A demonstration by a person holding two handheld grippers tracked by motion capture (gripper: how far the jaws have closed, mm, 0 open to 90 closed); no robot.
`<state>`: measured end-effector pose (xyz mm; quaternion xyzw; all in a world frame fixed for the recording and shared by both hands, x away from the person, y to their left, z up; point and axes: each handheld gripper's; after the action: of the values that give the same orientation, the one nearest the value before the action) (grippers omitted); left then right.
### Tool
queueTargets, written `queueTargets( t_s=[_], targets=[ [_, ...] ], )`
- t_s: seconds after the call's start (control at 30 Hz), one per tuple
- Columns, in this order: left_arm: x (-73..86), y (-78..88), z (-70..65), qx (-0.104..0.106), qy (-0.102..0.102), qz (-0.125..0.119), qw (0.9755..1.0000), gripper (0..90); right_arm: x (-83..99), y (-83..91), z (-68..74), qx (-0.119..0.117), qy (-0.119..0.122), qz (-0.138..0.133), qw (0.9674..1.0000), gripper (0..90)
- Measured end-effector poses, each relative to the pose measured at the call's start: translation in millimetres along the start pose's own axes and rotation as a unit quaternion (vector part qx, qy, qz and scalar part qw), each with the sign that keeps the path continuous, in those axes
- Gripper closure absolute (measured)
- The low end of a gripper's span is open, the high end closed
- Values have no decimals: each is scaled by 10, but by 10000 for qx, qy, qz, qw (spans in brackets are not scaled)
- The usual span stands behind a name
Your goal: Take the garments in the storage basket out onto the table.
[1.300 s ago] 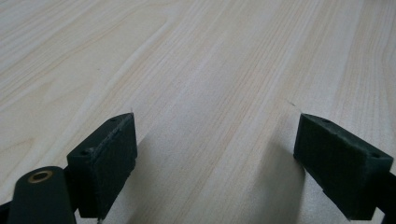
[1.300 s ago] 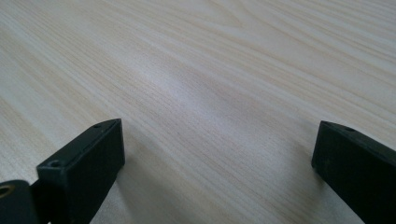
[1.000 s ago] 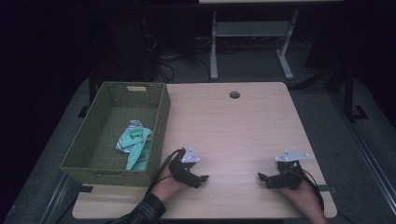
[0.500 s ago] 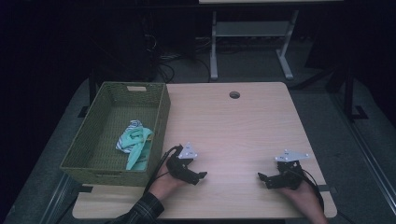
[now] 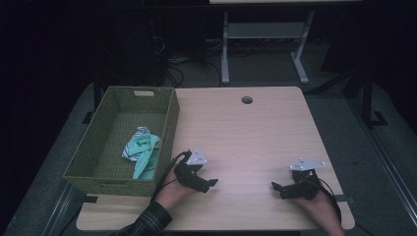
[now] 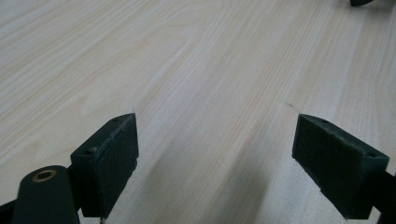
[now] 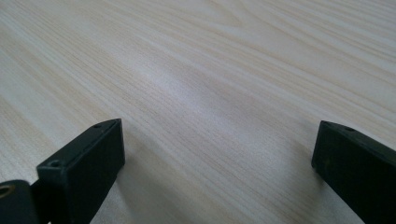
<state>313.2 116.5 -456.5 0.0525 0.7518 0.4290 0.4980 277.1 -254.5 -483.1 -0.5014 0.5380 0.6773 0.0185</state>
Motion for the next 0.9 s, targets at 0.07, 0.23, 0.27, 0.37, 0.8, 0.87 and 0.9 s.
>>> queueTargets(
  t_s=[0.07,0.23,0.27,0.37,0.8,0.87,0.9],
  targets=[
    [-10,12,-1,-10,20,-1,10000,139,0,0,0,1,0,0,10000,20],
    [-26,31,0,-2,52,-29,10000,140,0,0,1,2,-3,-1,10000,20],
    [-28,33,1,2,58,-27,10000,140,0,0,1,2,-3,-1,10000,20],
    [-37,34,1,25,111,-30,9999,139,0,1,1,2,-9,4,10000,20],
    [-83,58,17,-14,103,16,9999,140,0,1,3,-7,-18,10,10000,20],
    [-90,63,19,-22,120,-12,9999,140,0,1,3,-6,-18,9,10000,20],
    [-97,70,21,-16,137,2,9999,140,0,1,3,-7,-22,11,10000,19]
  ],
)
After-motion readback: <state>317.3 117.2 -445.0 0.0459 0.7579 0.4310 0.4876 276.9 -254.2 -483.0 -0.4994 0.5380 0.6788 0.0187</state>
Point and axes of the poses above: each handheld gripper's, and its own axes: y roughly backward along the jaws, x roughly out of its underside, z roughly to its left, and after that the axes turned 9 degrees about y, right-handed
